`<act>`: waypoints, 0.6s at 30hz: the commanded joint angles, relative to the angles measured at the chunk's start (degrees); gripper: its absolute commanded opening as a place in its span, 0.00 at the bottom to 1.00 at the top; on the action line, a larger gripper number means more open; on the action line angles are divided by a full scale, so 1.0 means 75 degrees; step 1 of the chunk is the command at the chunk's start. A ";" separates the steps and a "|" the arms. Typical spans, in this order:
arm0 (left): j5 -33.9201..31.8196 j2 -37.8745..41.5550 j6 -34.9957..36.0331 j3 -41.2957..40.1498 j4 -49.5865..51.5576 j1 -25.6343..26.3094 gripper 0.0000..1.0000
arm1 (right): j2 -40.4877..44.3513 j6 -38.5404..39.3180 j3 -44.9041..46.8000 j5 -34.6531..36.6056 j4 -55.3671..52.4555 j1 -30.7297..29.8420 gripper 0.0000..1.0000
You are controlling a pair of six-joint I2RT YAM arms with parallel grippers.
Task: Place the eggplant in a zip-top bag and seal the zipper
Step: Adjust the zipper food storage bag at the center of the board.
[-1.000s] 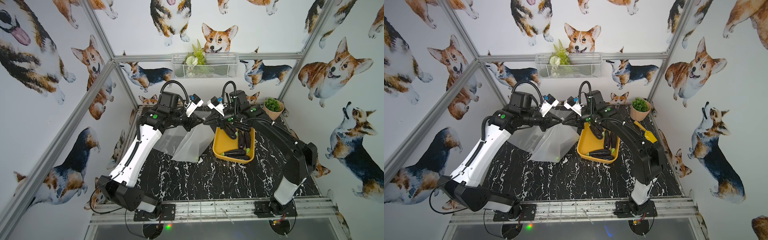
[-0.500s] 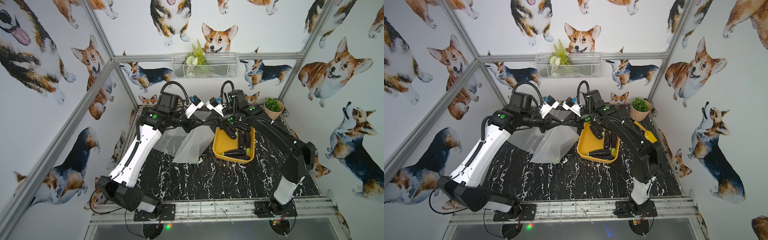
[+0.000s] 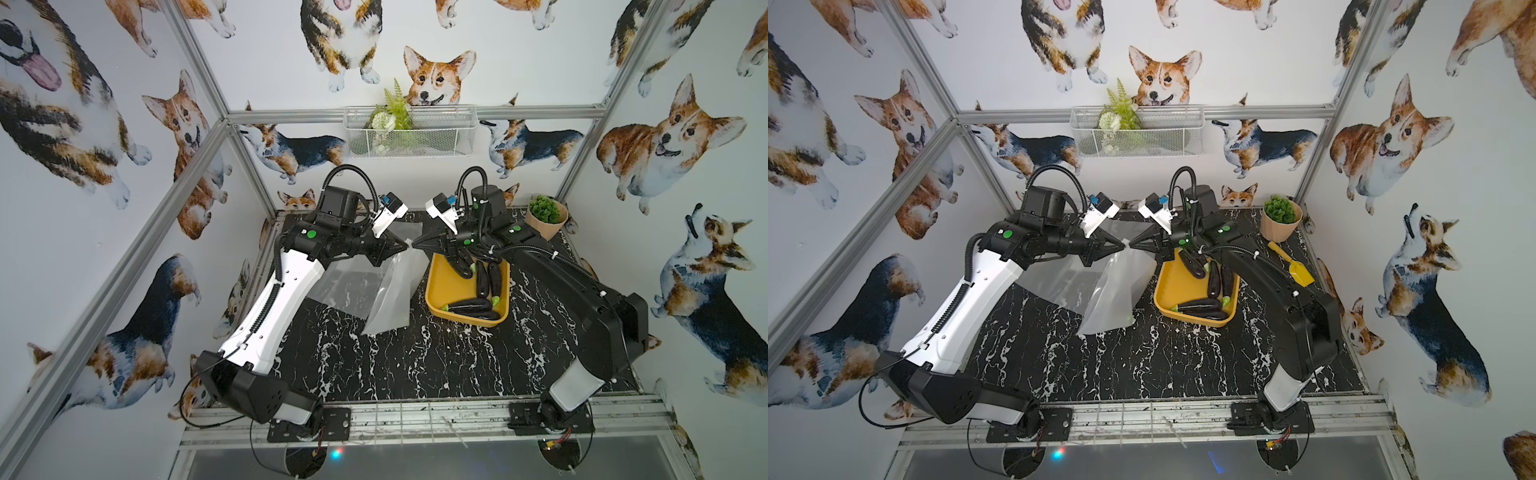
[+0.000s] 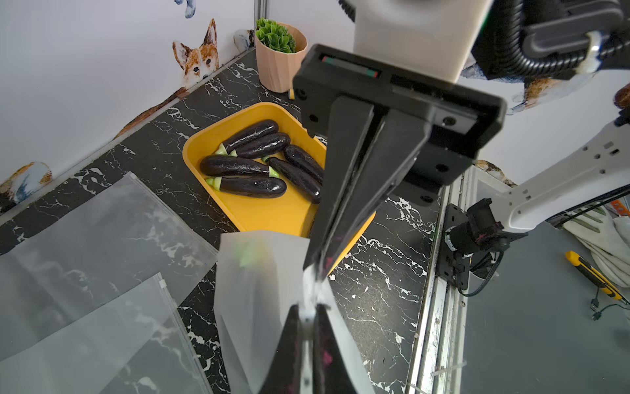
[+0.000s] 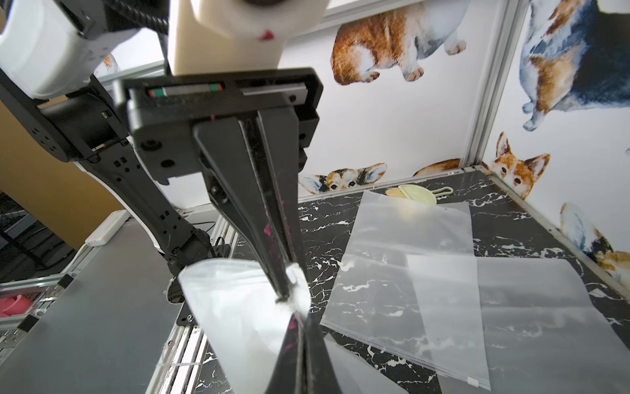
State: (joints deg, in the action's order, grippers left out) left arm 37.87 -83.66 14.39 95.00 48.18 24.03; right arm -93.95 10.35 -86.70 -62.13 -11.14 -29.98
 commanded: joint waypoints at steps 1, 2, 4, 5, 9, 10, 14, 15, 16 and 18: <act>-0.0356 0.0115 0.0125 -0.0046 0.0200 -0.0036 0.00 | 0.0187 -0.0554 0.0096 0.0323 0.0916 0.0117 0.00; -0.0351 0.0115 0.0113 -0.0046 0.0197 -0.0040 0.00 | 0.0160 -0.0440 0.0062 0.0343 0.0728 0.0118 0.00; -0.0329 0.0115 0.0070 -0.0046 0.0134 -0.0040 0.00 | 0.0078 -0.0129 -0.0111 0.0144 0.0164 0.0099 0.00; -0.0319 0.0127 0.0051 -0.0035 0.0089 -0.0040 0.00 | 0.0058 0.0012 -0.0186 0.0131 -0.0082 0.0073 0.00; -0.0108 0.0064 0.0067 0.0106 0.0098 -0.0041 0.00 | 0.0014 0.0587 -0.0361 0.0237 -0.0623 -0.0018 0.29; -0.0055 0.0016 0.0116 0.0177 0.0173 -0.0042 0.00 | 0.0003 0.0521 -0.0382 0.0224 -0.0509 -0.0020 0.30; 0.0066 -0.0107 0.0243 0.0282 0.0336 -0.0040 0.00 | -0.0098 0.0367 -0.0615 0.0164 -0.0222 -0.0058 0.37; 0.0111 -0.0119 0.0274 0.0277 0.0349 -0.0031 0.00 | -0.0152 0.0366 -0.0718 0.0122 -0.0220 -0.0086 0.37; 0.0133 -0.0119 0.0261 0.0268 0.0338 -0.0039 0.00 | -0.0225 0.0397 -0.0831 0.0074 -0.0255 -0.0131 0.37; 0.0194 -0.0119 0.0304 0.0282 0.0358 -0.0040 0.00 | -0.0359 0.0535 -0.1034 0.0047 -0.0455 -0.0197 0.38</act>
State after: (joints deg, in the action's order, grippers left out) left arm 37.43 -84.55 14.81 96.51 49.80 23.77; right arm -95.50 12.14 -92.29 -60.27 -13.72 -30.79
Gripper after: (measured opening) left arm 0.083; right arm 0.373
